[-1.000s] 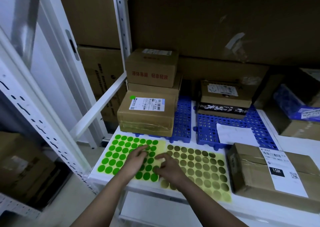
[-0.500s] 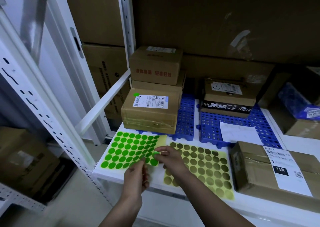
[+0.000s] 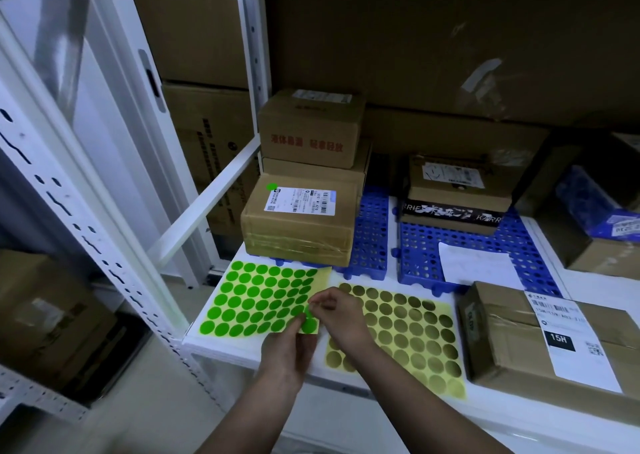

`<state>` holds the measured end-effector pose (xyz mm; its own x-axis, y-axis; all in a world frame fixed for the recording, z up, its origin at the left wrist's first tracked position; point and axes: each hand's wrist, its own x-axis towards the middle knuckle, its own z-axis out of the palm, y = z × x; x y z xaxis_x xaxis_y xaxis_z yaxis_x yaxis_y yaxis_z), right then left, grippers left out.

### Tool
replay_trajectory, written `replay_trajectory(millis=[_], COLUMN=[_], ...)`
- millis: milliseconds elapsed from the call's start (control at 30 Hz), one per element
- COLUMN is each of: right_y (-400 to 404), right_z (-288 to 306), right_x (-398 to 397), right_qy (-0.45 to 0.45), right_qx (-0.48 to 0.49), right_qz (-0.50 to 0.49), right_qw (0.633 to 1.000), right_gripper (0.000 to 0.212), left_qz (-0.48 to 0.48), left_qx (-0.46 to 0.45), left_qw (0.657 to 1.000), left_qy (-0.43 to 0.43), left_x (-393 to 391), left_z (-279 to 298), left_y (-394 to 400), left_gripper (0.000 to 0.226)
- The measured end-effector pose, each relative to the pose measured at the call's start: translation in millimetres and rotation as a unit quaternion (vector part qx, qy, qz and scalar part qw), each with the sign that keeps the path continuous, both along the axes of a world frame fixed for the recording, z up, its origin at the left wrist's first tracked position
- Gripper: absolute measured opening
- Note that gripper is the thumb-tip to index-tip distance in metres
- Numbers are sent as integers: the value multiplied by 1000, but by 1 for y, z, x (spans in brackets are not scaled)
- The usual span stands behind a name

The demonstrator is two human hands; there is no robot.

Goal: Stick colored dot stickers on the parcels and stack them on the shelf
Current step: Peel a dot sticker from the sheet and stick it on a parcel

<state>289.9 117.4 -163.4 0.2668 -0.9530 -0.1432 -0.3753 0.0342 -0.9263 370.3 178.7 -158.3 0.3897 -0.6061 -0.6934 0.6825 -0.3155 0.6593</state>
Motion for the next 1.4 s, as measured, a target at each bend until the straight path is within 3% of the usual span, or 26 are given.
replay_trajectory(millis=[167,267,433,600,767,1033,1167,1233,1400], right_y=[-1,-1,-1,-2,-5,-7,-7,-6,-1], right_z=[-3,-5,-9,-5,-9,-15,-15,-14,-2], right_x=[-6,-7,-11,-13,-12,-6,-8,-9,-20], right_qy=[81,126,120,18,32,101,117,119,65], right_qx=[-59,-93,-131,-53,-20,-13,-10,-5,41], right_qz=[25,24,40,49,56,72,79,77,62], right_qw=[995,987,983,997,998,992,990,990,995], right_gripper=[11,5,3,29,25,22,4,8,6], left_qz=[1,4,13,-15,-89,-210,-256,-279,-240], left_qx=[11,18,43,42,25,47,71,83,21], left_qw=[998,997,996,996,995,968,949,937,930], left_qy=[-61,-72,-77,-74,-28,-131,-170,-193,-277], left_x=[-1,0,2,8,14,33,40,40,18], left_z=[1,0,-4,-3,4,10,15,20,30], left_y=[-1,1,1,4,15,27,36,37,24], left_gripper=[6,20,26,13,18,26,32,33,16])
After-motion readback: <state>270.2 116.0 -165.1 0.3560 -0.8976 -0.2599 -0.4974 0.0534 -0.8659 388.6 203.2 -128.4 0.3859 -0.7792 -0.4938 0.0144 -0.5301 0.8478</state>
